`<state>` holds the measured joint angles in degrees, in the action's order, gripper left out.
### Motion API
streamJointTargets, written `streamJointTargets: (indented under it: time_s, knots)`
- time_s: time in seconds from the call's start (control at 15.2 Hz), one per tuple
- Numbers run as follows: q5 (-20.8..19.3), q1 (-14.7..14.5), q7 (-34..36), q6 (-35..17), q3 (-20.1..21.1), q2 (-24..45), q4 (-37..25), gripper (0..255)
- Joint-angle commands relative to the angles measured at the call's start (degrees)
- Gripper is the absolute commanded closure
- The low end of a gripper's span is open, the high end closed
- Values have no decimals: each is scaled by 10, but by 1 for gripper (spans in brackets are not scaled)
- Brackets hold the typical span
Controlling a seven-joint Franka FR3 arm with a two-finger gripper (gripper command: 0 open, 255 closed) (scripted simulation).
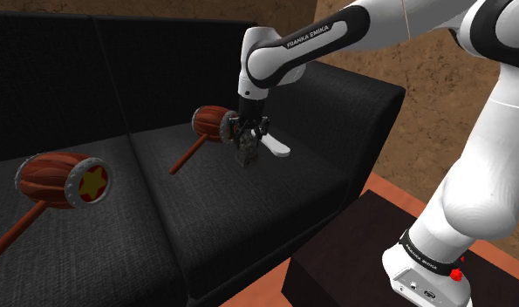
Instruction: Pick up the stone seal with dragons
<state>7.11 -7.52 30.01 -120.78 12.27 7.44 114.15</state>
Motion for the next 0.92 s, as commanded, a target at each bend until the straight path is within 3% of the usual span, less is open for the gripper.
streamJointTargets:
  time_s: [0.0, 0.86]
  knots:
    - [0, 1, 1, 14, 0, -6, -8, 255]
    - [2, 3, 7, 95, -1, -31, -64, 255]
